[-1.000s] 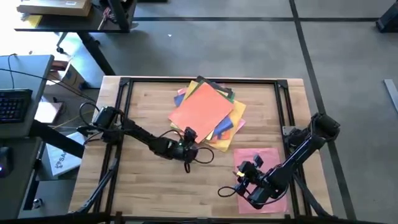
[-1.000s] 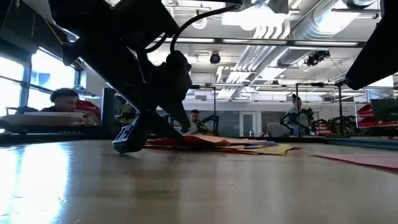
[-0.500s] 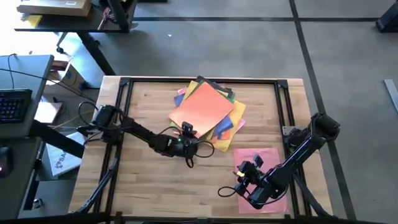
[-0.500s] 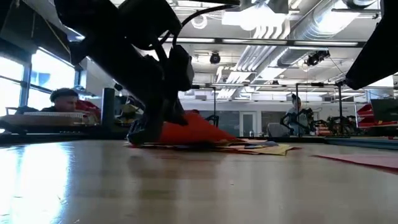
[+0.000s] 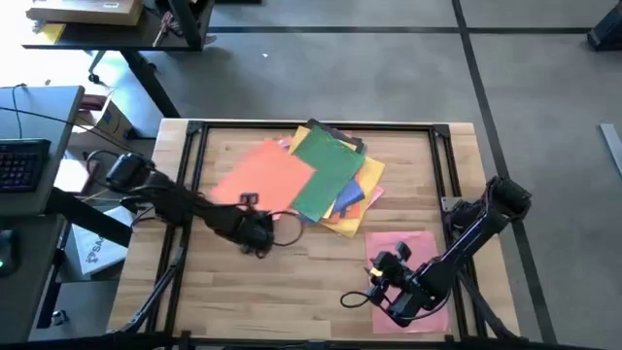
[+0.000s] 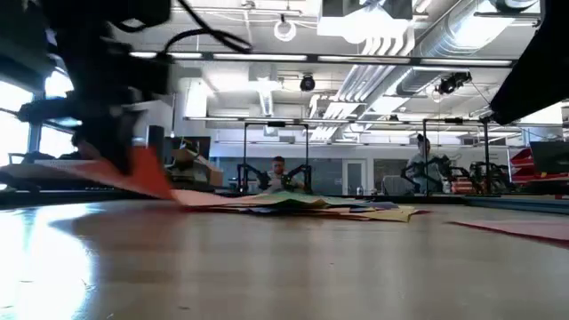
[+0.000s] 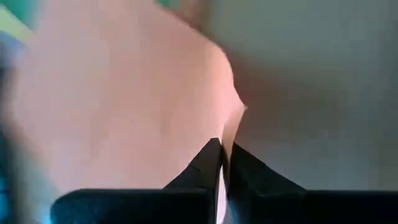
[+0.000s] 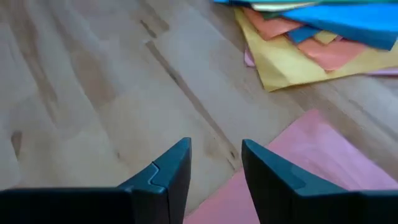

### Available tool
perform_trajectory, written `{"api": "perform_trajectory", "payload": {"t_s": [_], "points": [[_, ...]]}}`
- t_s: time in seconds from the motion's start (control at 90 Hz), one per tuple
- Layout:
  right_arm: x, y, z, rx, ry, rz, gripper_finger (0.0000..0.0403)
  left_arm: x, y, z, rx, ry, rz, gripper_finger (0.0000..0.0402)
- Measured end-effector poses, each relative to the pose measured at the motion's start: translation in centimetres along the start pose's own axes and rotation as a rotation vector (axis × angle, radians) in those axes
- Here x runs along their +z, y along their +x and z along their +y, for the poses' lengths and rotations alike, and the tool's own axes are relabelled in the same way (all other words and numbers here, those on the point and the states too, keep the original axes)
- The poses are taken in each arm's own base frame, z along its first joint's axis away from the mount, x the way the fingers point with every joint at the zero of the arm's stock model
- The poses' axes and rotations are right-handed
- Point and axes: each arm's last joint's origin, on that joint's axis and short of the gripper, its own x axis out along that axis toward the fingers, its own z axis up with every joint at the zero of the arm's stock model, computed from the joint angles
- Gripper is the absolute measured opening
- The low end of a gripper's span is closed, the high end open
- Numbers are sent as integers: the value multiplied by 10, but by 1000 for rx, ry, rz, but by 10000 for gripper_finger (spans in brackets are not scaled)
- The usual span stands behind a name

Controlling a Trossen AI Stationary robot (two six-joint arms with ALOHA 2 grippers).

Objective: Organize paper
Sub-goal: Move the orange paper to the lower left of the table

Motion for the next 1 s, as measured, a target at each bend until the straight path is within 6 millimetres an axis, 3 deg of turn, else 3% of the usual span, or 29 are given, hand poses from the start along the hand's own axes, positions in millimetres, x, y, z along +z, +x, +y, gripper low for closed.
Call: {"api": "perform_trajectory", "payload": {"t_s": [0.233,0.478,0.756,1.0], "points": [[1,0,0,-7,1,-46,128,-17,-17,-48,-265,-127,18,0],[1,0,0,-7,-6,-45,128,-26,-31,-85,-448,-306,-25,0],[2,0,2,8,-10,-48,128,-30,-38,-108,-563,-510,-36,0],[2,0,2,13,-4,-49,128,-22,-25,-127,-628,-559,-46,0]]}}
